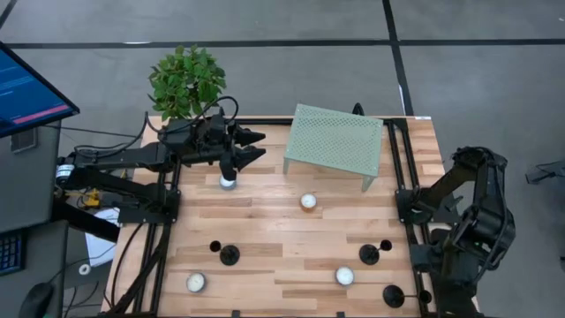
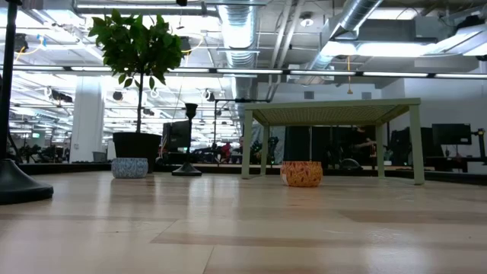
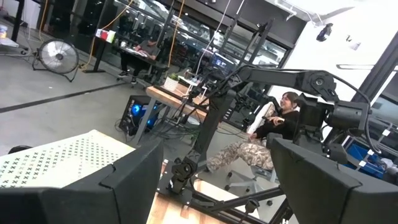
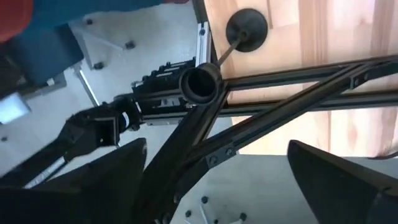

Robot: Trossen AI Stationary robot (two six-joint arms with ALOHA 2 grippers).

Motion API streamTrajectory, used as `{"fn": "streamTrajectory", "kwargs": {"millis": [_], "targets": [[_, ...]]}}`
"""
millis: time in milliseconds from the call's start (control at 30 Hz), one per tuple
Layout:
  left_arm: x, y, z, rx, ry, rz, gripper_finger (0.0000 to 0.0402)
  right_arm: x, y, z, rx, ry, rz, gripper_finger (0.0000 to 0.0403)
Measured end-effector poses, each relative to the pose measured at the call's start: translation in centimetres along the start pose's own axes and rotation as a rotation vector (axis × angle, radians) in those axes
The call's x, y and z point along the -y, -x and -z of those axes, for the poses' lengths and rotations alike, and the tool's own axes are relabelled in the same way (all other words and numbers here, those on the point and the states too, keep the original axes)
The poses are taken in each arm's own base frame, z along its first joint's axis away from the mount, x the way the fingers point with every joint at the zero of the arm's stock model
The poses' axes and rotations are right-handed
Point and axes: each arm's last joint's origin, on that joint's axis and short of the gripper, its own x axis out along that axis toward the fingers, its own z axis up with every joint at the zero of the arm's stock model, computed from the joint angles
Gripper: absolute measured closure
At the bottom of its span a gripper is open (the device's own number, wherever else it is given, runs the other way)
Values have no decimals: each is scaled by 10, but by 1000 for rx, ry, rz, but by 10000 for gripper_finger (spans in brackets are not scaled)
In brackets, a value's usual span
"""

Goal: Pick & Place candle stick holders
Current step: Put the candle holder on the shelf

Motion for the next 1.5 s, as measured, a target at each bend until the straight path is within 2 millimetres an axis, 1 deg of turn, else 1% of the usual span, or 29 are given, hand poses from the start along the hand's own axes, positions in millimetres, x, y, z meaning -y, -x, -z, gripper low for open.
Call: {"fn": "streamTrajectory", "kwargs": {"millis": [67,167,300,367,500,633,867,1067,1300,1500], "targets": [[0,0,0,0,0,0,101,-1,-2,-2,26,-24,12,6],[0,0,0,0,0,0,101,-6,-9,0,61,-5,41,14],[0,0,0,0,0,2,101,-16,-26,-1,61,45,97,20],[0,0,0,-1,0,4,101,-19,-31,0,55,46,110,19],[0,0,0,2,0,5,101,-24,-38,2,65,24,122,10],[0,0,0,2,0,5,101,-26,-41,4,133,9,126,4],[1,0,-1,8,0,8,101,-36,-61,-1,144,15,186,7],[1,0,-2,15,0,11,101,-41,-74,-4,138,10,223,7],[1,0,-2,23,0,14,101,-41,-85,-5,153,15,267,22],[2,0,-3,33,0,18,101,-39,-90,-2,149,19,284,45]]}}
